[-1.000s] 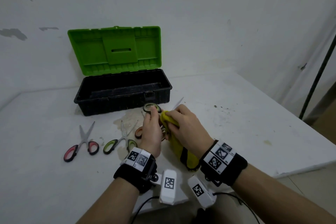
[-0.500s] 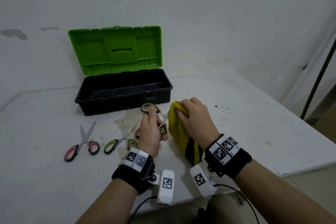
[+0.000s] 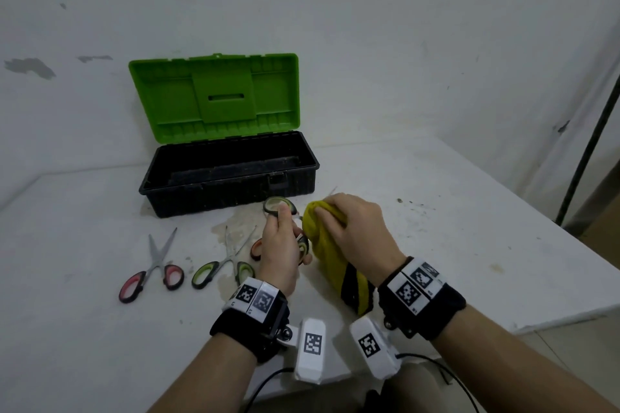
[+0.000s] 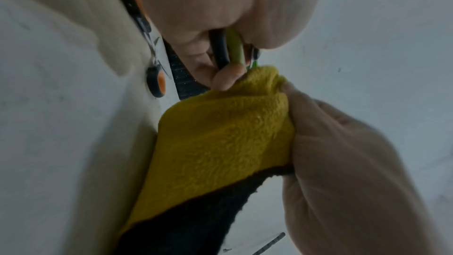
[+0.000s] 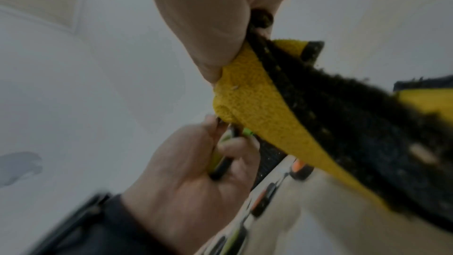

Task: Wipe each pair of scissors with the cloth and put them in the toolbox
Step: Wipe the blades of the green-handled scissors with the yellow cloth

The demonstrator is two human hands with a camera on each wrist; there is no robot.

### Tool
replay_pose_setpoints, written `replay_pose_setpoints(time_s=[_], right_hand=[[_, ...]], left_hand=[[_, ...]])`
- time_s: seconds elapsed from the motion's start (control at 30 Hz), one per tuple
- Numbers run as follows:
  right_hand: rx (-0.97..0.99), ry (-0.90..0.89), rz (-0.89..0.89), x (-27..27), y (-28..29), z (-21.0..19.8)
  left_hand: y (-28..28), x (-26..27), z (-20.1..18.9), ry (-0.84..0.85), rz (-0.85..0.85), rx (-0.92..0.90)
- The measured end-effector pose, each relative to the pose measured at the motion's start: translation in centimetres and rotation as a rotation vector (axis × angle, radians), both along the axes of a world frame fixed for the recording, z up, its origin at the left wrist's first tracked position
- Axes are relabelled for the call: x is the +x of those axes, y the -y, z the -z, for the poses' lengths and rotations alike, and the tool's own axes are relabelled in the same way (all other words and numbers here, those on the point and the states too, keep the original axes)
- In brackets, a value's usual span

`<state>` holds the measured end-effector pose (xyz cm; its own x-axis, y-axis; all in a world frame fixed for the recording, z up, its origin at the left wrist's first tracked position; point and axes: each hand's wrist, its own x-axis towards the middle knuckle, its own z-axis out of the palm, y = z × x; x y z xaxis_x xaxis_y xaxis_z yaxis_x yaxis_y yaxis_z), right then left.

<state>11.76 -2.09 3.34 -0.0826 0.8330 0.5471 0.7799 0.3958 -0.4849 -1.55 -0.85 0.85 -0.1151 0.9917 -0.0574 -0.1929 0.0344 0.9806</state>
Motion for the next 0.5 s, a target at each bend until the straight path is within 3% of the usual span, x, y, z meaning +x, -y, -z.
replay_pose_setpoints(time_s=[0.1,0.3,0.5], right_hand=[[-0.012,0.073,-0.076,-1.1,0.5,1.0],[-0.067,0.139,-0.030,1.3,-0.1,1.4],[-0.188,0.044,0.190,6.0,-1.4,0.4]], left_hand=[[0.1,0.3,0.0,-0.059,-0.004,0.029],[-0.7,-0.8,0.3,0.064,-0.097,0.019],[-2.0,-1.8,0.2,0.094,-0.154,-0.029]])
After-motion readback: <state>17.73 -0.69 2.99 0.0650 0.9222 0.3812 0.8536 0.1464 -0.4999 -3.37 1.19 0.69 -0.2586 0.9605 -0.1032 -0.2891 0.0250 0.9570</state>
